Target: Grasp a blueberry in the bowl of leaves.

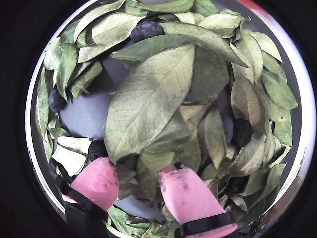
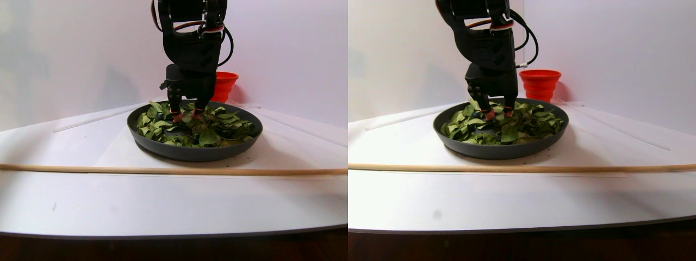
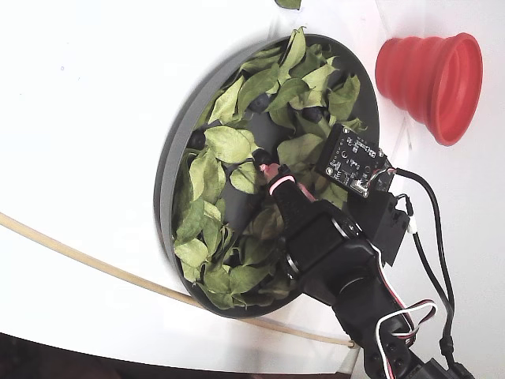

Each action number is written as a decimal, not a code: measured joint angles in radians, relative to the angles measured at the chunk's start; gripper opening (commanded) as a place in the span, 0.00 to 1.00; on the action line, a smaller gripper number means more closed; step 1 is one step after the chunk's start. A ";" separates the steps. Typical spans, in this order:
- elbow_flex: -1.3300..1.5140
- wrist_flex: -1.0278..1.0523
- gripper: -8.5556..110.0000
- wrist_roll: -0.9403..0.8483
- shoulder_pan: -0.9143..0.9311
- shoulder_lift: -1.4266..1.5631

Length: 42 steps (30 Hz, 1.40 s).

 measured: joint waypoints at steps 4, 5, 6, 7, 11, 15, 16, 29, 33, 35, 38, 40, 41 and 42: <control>0.002 0.006 0.21 -0.018 -0.002 0.000; 0.002 0.006 0.21 -0.021 -0.002 0.000; 0.002 0.006 0.21 -0.021 -0.002 0.000; 0.002 0.006 0.21 -0.021 -0.002 0.000; 0.002 0.006 0.21 -0.021 -0.002 0.000; 0.002 0.006 0.21 -0.021 -0.002 0.000; 0.002 0.006 0.21 -0.021 -0.002 0.000; 0.002 0.038 0.21 -0.003 -0.002 0.015; 0.002 0.046 0.21 0.002 -0.003 0.041; 0.002 0.054 0.21 0.006 -0.009 0.049; 0.002 0.057 0.21 0.003 -0.018 0.061; 0.002 0.060 0.21 0.020 -0.021 0.067; 0.002 0.060 0.21 0.020 -0.023 0.067; 0.002 0.060 0.21 0.021 -0.023 0.067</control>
